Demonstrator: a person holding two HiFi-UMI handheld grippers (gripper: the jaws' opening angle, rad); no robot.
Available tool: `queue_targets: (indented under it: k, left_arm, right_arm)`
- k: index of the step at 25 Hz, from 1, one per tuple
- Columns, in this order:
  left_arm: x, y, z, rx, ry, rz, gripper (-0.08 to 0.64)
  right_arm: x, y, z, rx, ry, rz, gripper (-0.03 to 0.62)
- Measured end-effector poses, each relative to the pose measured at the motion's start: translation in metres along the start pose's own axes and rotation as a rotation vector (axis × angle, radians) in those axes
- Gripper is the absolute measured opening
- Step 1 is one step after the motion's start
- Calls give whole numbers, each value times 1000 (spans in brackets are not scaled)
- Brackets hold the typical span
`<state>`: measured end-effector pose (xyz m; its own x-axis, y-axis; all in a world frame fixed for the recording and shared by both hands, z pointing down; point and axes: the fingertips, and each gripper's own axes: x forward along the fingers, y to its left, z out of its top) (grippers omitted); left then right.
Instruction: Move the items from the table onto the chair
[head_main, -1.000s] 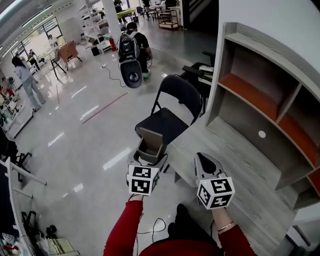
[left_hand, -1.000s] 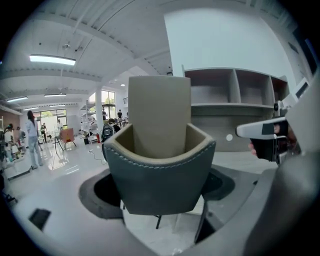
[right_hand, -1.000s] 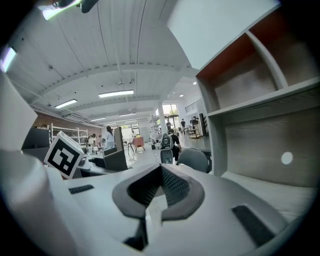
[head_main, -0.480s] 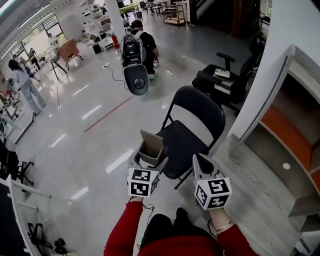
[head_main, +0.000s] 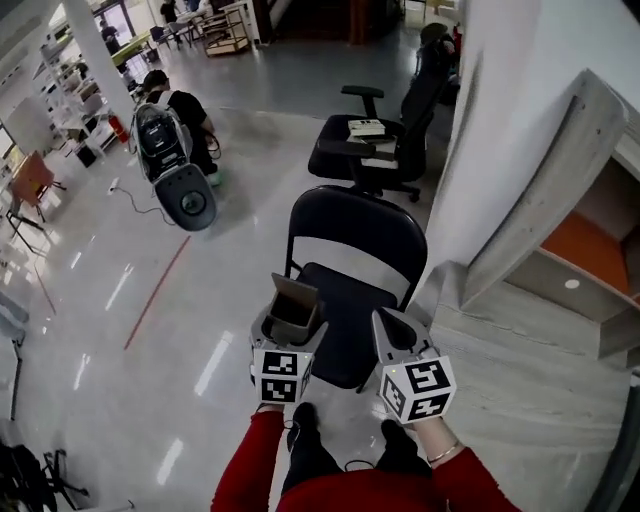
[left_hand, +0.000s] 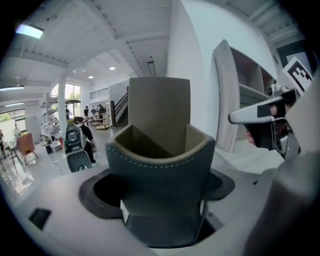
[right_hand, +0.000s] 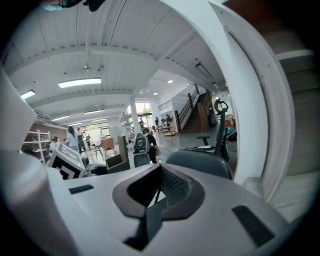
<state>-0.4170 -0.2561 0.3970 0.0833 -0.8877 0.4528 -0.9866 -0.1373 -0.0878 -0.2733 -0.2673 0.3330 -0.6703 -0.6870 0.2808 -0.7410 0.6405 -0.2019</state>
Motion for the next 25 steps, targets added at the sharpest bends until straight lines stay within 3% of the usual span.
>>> queue_targets:
  k: [4, 8, 20, 25]
  left_arm:
    - [19, 28, -12, 29, 23, -132, 454]
    - [38, 41, -36, 82, 63, -196, 455]
    - [82, 52, -112, 78, 140, -165, 454]
    - [123, 47, -162, 50, 145, -164, 454]
  right_arm:
    - [25, 23, -6, 26, 7, -143, 6]
    - [45, 32, -21, 57, 9, -247, 6]
    - [90, -6, -106, 107, 44, -385, 6]
    - [115, -37, -169, 109, 53, -429, 6]
